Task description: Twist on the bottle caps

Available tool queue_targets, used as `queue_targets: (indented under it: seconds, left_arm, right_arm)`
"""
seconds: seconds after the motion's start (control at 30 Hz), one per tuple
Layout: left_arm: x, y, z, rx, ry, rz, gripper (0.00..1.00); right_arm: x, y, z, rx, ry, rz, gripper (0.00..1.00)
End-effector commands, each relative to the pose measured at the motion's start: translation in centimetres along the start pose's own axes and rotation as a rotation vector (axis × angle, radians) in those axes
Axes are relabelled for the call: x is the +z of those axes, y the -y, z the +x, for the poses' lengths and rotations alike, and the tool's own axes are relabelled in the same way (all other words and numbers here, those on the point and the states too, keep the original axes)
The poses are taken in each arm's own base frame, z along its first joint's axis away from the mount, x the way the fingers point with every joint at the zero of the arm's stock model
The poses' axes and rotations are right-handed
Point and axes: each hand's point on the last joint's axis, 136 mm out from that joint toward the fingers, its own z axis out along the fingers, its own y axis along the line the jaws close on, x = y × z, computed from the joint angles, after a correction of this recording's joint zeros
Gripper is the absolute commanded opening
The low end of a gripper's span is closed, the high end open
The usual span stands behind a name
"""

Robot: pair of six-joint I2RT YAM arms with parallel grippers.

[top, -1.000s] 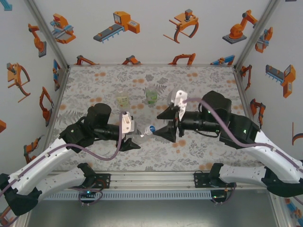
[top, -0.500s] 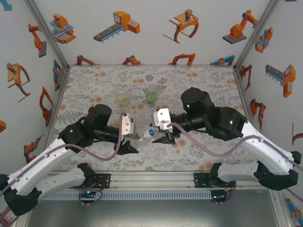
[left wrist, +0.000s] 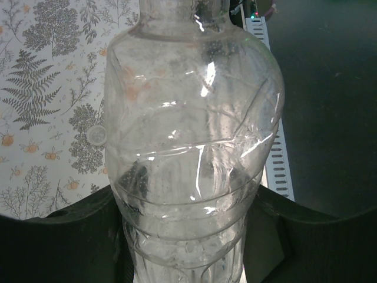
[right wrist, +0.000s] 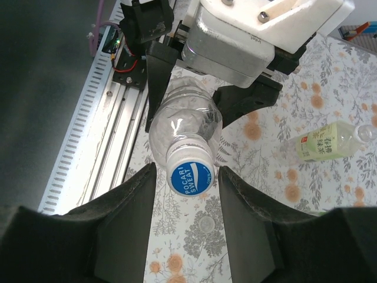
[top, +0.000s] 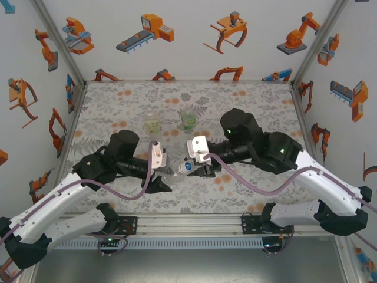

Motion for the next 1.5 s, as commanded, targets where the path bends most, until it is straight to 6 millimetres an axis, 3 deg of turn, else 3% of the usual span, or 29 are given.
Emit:
queue_targets:
  seconds: [0.0, 0.07, 0.23, 0.37, 0.47, 0.53, 0.67, 0.77, 0.83, 1.03, 1.13, 1.33, 1.47]
  left_arm:
    - [-0.7, 0.7, -1.5, 0.032, 0.037, 0.021, 0.0]
    - [-0.7, 0.7, -1.5, 0.035, 0.039, 0.018, 0.0]
    - [-0.9, 0.6, -1.5, 0.041, 0.037, 0.003, 0.0]
    - [-0.9, -0.2, -1.5, 0.042, 0.026, -0.042, 0.0]
    - [-1.0, -1.4, -1.2, 0.04, 0.012, -0.112, 0.0]
    - [-1.1, -2.0, -1.1, 0.046, 0.005, -0.15, 0.0]
    - [-1.0, -2.9, -1.0, 0.05, 0.001, -0.193, 0.0]
    - [-0.9, -3.2, -1.1, 0.049, 0.006, -0.198, 0.0]
    - [-0.8, -3.3, -1.2, 0.046, 0.009, -0.201, 0.0]
    - [-0.7, -3.3, -1.4, 0.053, 0.013, -0.197, 0.0]
    - [-0.8, -3.2, -1.1, 0.059, 0.003, -0.196, 0.0]
    - [-1.1, -2.6, -0.9, 0.062, 0.014, -0.187, 0.0]
    - [-1.1, -2.0, -1.0, 0.059, 0.029, -0.164, 0.0]
  right_arm:
    - [0.1, -0.3, -0.3, -0.017, 0.012, -0.021, 0.44]
    - [0.1, -0.4, -0.2, -0.014, 0.012, -0.026, 0.42]
    - [0.3, -0.4, -0.1, 0.021, 0.005, -0.03, 0.24]
    - [0.6, 0.8, 0.2, 0.21, 0.0, 0.029, 0.08]
    - [1.2, 2.4, 1.1, 0.509, 0.006, 0.116, 0.0]
    - [1.5, 3.8, 2.2, 0.753, 0.013, 0.202, 0.0]
    - [1.5, 5.9, 6.4, 1.332, 0.037, 0.432, 0.0]
    - [1.8, 5.7, 9.9, 1.727, 0.072, 0.548, 0.0]
    - [2.1, 5.5, 10.8, 1.876, 0.101, 0.568, 0.05]
    - [1.8, 7.2, 9.3, 1.796, 0.11, 0.598, 0.14]
    - [1.4, 7.5, 8.3, 1.698, 0.086, 0.591, 0.29]
    - [-0.4, 8.2, 3.8, 1.387, 0.145, 0.508, 0.6]
    - [-2.2, 8.1, 0.9, 1.11, 0.157, 0.471, 0.68]
